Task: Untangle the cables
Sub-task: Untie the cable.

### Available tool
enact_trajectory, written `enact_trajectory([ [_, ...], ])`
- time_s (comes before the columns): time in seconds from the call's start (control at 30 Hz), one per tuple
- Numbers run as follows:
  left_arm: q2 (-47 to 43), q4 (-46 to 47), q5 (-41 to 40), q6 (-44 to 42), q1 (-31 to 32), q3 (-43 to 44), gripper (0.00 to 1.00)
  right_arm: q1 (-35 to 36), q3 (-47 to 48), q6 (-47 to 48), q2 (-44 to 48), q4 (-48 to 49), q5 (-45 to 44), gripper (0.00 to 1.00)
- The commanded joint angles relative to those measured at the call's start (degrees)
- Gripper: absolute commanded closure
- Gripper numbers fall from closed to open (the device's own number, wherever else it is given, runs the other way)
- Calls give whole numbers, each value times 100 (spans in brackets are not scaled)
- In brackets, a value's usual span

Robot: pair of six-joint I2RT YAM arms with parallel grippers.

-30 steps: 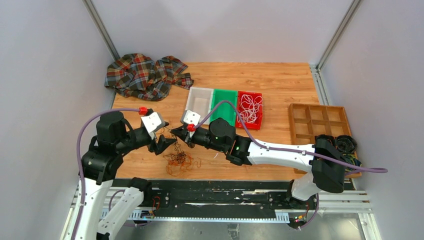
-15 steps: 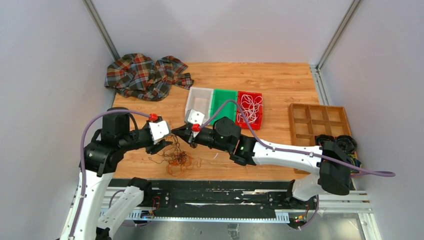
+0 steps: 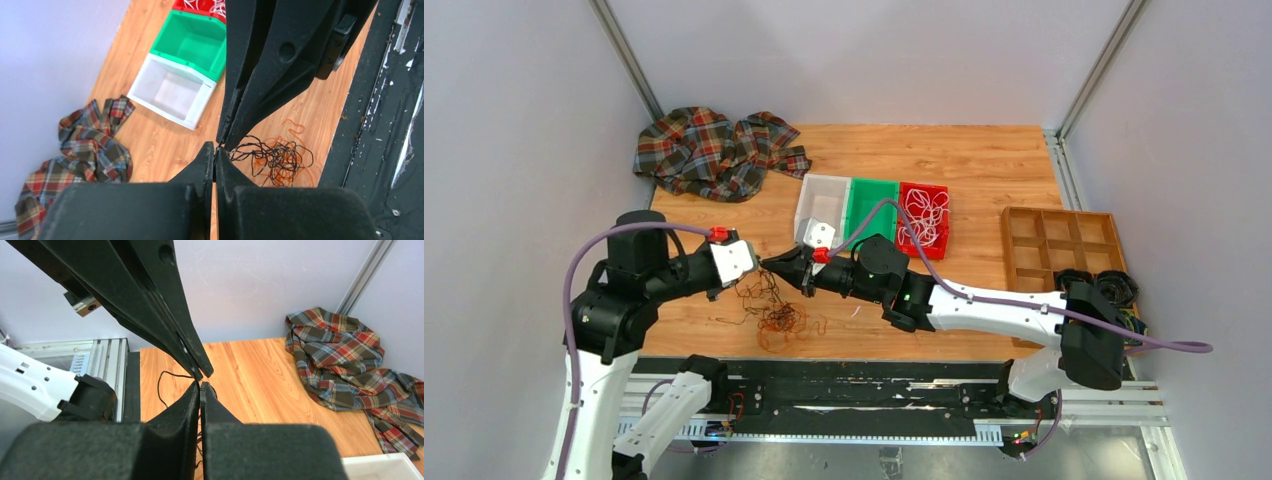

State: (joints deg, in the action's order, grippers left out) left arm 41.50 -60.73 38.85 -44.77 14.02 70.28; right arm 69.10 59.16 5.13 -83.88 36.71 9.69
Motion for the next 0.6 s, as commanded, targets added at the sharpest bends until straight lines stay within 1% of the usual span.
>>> enact_trajectory([
  [0.0, -111, 79, 188, 202, 15, 513, 99, -56, -24, -250, -251, 213, -111, 94],
  [0.07, -102, 79, 178, 254, 14, 687, 99, -59, 14, -340, -370, 323, -207, 81],
  [0.13, -85, 79, 209, 323, 9, 858, 100, -48, 21, -415, -484, 477, -253, 77],
  [0.33, 72, 79, 415, 636, 12, 1414, 100, -46, -183, -690, -764, 1065, -645, 79],
  [0.57, 226, 89, 340, 554, 8, 2026, 100, -51, -638, -927, -1044, 1545, -886, 79],
])
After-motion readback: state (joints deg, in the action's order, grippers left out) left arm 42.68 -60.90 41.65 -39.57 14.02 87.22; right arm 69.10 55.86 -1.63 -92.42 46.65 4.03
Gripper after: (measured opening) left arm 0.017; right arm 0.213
